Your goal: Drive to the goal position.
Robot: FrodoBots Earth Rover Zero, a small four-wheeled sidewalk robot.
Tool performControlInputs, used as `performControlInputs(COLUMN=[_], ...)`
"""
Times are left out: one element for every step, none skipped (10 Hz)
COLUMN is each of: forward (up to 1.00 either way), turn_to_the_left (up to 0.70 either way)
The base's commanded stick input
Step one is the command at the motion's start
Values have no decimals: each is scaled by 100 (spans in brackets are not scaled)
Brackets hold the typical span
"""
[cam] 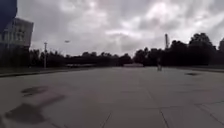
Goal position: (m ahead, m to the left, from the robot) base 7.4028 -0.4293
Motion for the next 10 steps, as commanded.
performControlInputs(forward=[70, 70, 70, 70, 70, 70, 70, 70, 70, 70], turn_to_the_left=[-14, -35, -35, -34, -21, -9, 0, 0, 0, 0])
